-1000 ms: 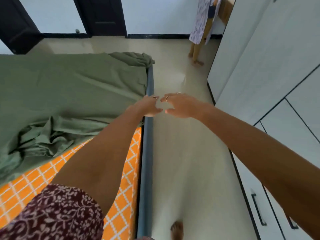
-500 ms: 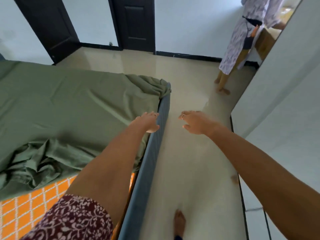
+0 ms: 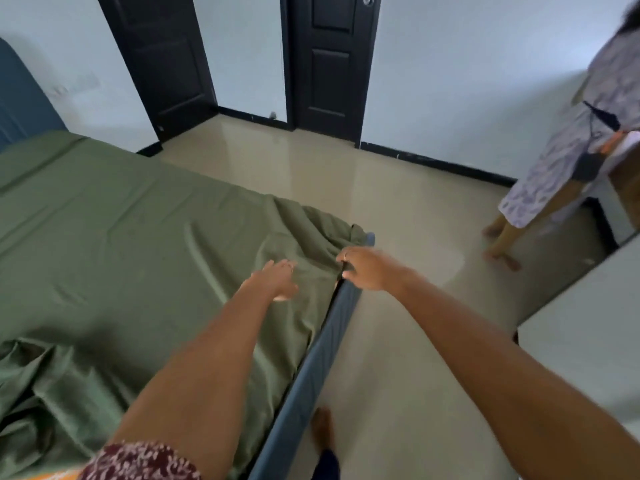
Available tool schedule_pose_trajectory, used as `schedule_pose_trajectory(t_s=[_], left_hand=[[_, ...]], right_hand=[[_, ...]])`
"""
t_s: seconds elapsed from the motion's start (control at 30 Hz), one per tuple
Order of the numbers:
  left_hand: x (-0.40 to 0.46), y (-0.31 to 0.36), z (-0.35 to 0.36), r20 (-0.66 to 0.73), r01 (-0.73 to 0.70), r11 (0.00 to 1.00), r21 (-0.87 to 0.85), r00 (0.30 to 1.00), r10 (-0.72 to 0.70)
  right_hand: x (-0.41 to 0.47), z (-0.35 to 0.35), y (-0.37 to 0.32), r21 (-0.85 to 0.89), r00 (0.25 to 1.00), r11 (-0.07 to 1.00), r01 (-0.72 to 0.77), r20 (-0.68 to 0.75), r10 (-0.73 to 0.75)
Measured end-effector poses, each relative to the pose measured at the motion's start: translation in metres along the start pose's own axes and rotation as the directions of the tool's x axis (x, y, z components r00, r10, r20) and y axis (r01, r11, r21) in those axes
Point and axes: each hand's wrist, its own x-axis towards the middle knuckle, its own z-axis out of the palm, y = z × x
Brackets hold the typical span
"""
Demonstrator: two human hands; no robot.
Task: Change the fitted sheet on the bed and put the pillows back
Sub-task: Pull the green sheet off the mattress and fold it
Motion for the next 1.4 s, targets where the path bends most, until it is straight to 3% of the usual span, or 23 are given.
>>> schedule_pose_trajectory(t_s=[0.17,0.37,0.53,0.6,0.7,0.83,0.93,1.17,1.4], left_hand=[[0.093,-0.019,-0.021,0.127,0.129,0.989,-0.067,0.985,-0.120],[0.163,-0.023,-0.062,0.079,0.235,0.956,-0.174,0.971,-0.225],[0.232,-0.025,-0.056,0.076,0.388,0.874,-0.294,0.921,-0.383],[0.256,-0.022,-0.047,0.078,0.468,0.807,-0.360,0.877,-0.473],[0.285,-0.006,-0.030,0.164,0.608,0.656,-0.448,0.777,-0.608],[0.313,0.010,-0.025,0.340,0.752,0.428,-0.501,0.626,-0.702],[0.333,0.017,-0.030,0.387,0.773,0.286,-0.567,0.556,-0.736],[0.356,0.041,-0.008,0.499,0.805,0.078,-0.589,0.437,-0.748],[0.373,0.063,0.048,0.627,0.875,-0.108,-0.472,0.246,-0.739]], right_hand=[[0.092,-0.009,0.047,-0.036,0.986,0.999,-0.007,0.167,0.013],[0.195,-0.040,0.098,-0.149,0.962,0.989,0.019,0.272,0.022],[0.301,-0.037,0.115,-0.112,0.934,0.980,0.166,0.337,-0.120],[0.336,-0.025,0.121,-0.088,0.912,0.964,0.252,0.355,-0.206],[0.378,-0.004,0.137,-0.088,0.810,0.903,0.420,0.485,-0.330],[0.425,0.006,0.154,-0.131,0.650,0.746,0.653,0.604,-0.462],[0.457,0.009,0.158,-0.155,0.568,0.640,0.753,0.645,-0.512],[0.500,0.037,0.156,-0.272,0.513,0.473,0.838,0.690,-0.510],[0.521,0.079,0.159,-0.336,0.460,0.315,0.888,0.669,-0.583]])
